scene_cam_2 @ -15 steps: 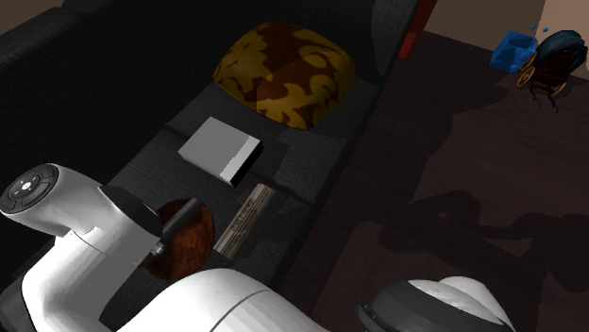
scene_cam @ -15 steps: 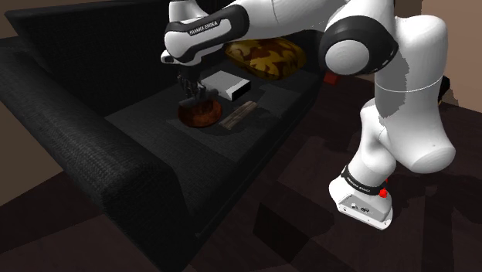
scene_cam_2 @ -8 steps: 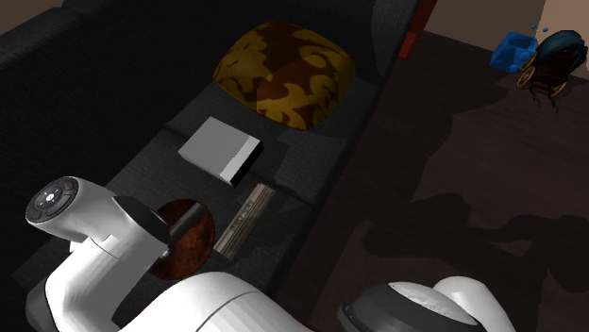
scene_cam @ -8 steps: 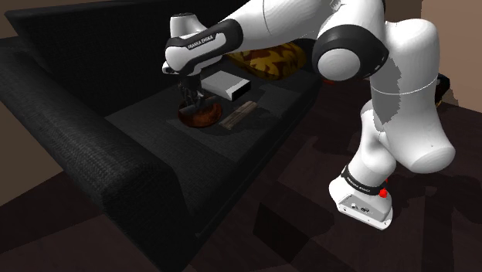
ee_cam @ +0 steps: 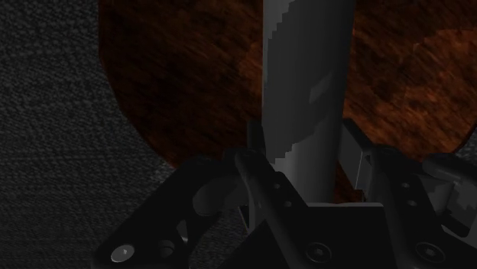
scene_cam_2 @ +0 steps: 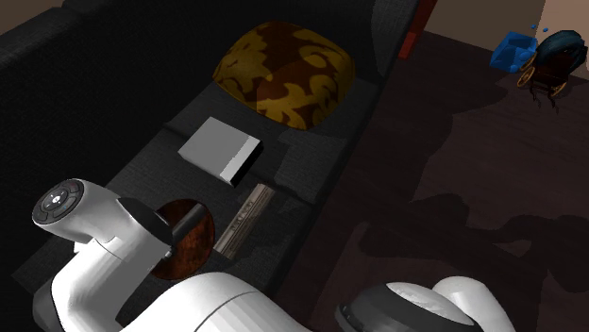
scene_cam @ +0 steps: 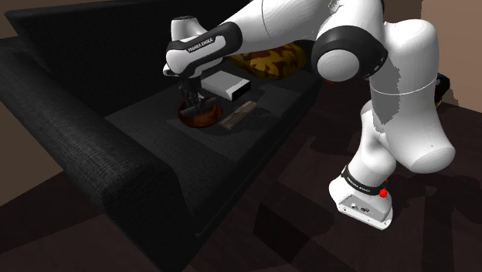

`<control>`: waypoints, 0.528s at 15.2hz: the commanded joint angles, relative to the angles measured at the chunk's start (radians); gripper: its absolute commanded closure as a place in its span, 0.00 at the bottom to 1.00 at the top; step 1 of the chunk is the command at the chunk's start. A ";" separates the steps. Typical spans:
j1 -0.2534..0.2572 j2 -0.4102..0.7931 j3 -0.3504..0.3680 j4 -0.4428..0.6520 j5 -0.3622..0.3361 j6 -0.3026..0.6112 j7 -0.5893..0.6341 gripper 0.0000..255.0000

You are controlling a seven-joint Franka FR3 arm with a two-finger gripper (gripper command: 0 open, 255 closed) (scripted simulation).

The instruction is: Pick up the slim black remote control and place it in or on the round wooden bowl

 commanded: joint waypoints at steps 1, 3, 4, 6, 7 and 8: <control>0.000 0.000 0.000 0.000 0.000 0.000 0.000 1.00; 0.000 0.000 0.000 0.000 0.000 0.000 0.000 0.00; 0.000 0.000 0.000 0.000 0.000 0.000 0.000 0.00; 0.000 0.000 0.000 0.000 0.000 0.000 0.000 0.00; 0.000 0.000 0.000 0.000 0.000 0.000 0.000 0.00; 0.004 -0.016 -0.008 0.010 -0.011 -0.024 0.007 0.00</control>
